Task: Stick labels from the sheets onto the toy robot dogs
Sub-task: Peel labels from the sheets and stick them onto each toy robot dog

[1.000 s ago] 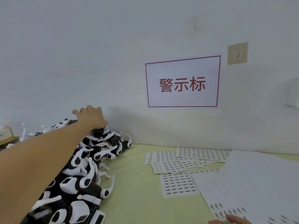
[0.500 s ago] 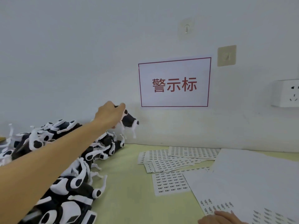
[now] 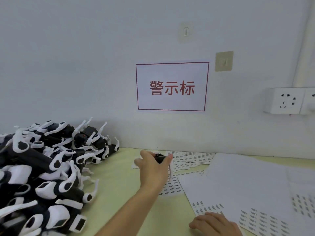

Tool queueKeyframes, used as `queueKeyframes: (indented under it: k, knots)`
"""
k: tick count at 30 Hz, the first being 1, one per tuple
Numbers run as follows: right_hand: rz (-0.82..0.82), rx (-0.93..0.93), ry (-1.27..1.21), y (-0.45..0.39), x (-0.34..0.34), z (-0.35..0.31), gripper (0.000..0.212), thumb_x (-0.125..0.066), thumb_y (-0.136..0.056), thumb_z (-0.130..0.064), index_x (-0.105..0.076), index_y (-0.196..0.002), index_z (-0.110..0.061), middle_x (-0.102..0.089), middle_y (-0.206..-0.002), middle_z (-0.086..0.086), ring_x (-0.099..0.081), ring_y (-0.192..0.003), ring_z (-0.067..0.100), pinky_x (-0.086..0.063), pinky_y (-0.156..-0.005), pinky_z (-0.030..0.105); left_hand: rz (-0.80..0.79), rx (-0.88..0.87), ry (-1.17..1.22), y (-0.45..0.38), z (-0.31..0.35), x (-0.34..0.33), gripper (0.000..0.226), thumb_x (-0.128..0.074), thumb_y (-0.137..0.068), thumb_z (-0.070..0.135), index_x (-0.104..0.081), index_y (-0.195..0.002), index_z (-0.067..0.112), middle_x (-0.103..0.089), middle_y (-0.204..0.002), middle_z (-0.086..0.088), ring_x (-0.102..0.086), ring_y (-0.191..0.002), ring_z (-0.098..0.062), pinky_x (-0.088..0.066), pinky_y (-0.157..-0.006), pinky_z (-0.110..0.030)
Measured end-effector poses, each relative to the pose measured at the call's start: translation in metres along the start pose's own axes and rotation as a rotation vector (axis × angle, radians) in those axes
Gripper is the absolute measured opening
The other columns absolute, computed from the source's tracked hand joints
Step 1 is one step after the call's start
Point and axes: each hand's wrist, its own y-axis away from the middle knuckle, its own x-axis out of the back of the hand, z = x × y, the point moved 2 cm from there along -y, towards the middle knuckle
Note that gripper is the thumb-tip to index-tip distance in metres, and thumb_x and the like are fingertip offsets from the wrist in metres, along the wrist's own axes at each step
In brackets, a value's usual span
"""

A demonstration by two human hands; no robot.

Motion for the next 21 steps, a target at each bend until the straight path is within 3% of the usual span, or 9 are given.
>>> queueKeyframes:
  k: [3, 5, 7, 9, 11, 14, 16, 18, 21]
  knots:
    - [0.081, 0.058, 0.109, 0.013, -0.006, 0.009, 0.08, -0.007, -0.1, -0.048, -0.065, -0.047, -0.034, -0.062, -0.059, -0.025, -0.063, -0.057, -0.006, -0.045, -0.046, 0.008, -0.084, 0.096, 0.048, 0.02, -0.008, -0.021, 0.066, -0.076, -0.077, 0.058, -0.036, -0.112, 0.018, -0.039, -0.117, -0.002, -0.054, -0.088, -0.01, -0.038, -0.056, -0.018]
    - [0.052, 0.126, 0.144, 0.012, -0.012, 0.003, 0.053, -0.045, -0.092, -0.041, -0.062, -0.043, -0.031, -0.06, -0.055, -0.023, -0.062, -0.053, -0.005, -0.047, -0.046, 0.01, -0.193, 0.225, 0.191, 0.027, -0.008, -0.029, 0.073, -0.074, -0.077, 0.062, -0.035, -0.119, 0.017, -0.051, -0.115, -0.001, -0.058, -0.097, -0.015, -0.048, -0.069, -0.026]
    - [0.086, 0.106, 0.166, 0.01, -0.018, -0.004, 0.028, -0.087, -0.04, -0.031, -0.06, -0.038, -0.026, -0.056, -0.049, -0.021, -0.059, -0.046, -0.003, -0.046, -0.043, 0.01, -0.292, 0.305, 0.286, 0.03, -0.008, -0.027, 0.058, -0.063, -0.086, 0.063, -0.044, -0.119, 0.018, -0.064, -0.105, 0.001, -0.063, -0.092, -0.014, -0.053, -0.083, -0.034]
    - [0.094, 0.03, 0.054, 0.01, -0.015, -0.001, 0.037, -0.088, -0.017, -0.01, -0.056, -0.034, -0.017, -0.051, -0.042, -0.017, -0.053, -0.038, 0.0, -0.04, -0.037, 0.01, -0.263, 0.19, 0.124, 0.026, -0.008, -0.017, 0.048, -0.047, -0.094, 0.061, -0.064, -0.098, 0.016, -0.073, -0.085, -0.001, -0.068, -0.075, -0.015, -0.055, -0.079, -0.035]
    - [0.152, 0.063, 0.082, 0.01, -0.012, -0.002, 0.034, -0.089, -0.024, -0.014, -0.057, -0.035, -0.016, -0.052, -0.043, -0.016, -0.053, -0.039, 0.0, -0.037, -0.036, 0.009, -0.011, -0.068, -0.129, 0.015, -0.009, -0.002, 0.05, -0.044, -0.096, 0.055, -0.064, -0.07, 0.018, -0.068, -0.064, 0.003, -0.065, -0.063, -0.017, -0.056, -0.069, -0.035]
    - [0.157, 0.148, 0.118, 0.01, -0.007, -0.006, 0.021, -0.061, -0.053, -0.035, -0.057, -0.037, -0.022, -0.056, -0.049, -0.019, -0.057, -0.046, -0.003, -0.043, -0.044, 0.009, 0.004, -0.488, -0.258, -0.001, -0.014, 0.012, 0.01, -0.06, -0.09, 0.031, -0.055, -0.097, 0.038, -0.058, -0.111, 0.012, -0.054, -0.107, -0.01, -0.048, -0.091, -0.034]
    - [0.145, 0.129, 0.088, 0.01, -0.006, -0.006, 0.016, -0.064, -0.052, -0.031, -0.058, -0.039, -0.023, -0.056, -0.05, -0.019, -0.057, -0.046, -0.002, -0.043, -0.043, 0.01, -0.39, -0.545, -0.401, -0.011, -0.029, 0.007, 0.059, -0.061, -0.086, 0.022, -0.037, -0.131, 0.052, -0.024, -0.154, 0.017, -0.018, -0.143, -0.006, -0.025, -0.118, -0.037]
    - [0.123, 0.154, 0.111, 0.01, -0.009, -0.002, 0.009, -0.067, -0.045, -0.029, -0.059, -0.041, -0.027, -0.057, -0.053, -0.022, -0.058, -0.049, -0.002, -0.043, -0.044, 0.009, -0.559, -0.527, -0.527, -0.016, -0.043, 0.001, 0.074, -0.06, -0.09, 0.03, -0.019, -0.146, 0.056, -0.004, -0.161, 0.025, -0.002, -0.148, -0.003, -0.012, -0.123, -0.042]
    - [0.07, 0.234, 0.103, 0.011, -0.011, 0.003, 0.022, -0.049, -0.063, -0.038, -0.061, -0.045, -0.034, -0.062, -0.063, -0.026, -0.06, -0.056, -0.005, -0.045, -0.048, 0.009, -0.48, -0.555, -0.549, -0.018, -0.053, -0.014, 0.064, -0.056, -0.096, 0.042, -0.02, -0.148, 0.052, -0.022, -0.156, 0.019, -0.023, -0.144, -0.008, -0.03, -0.117, -0.039]
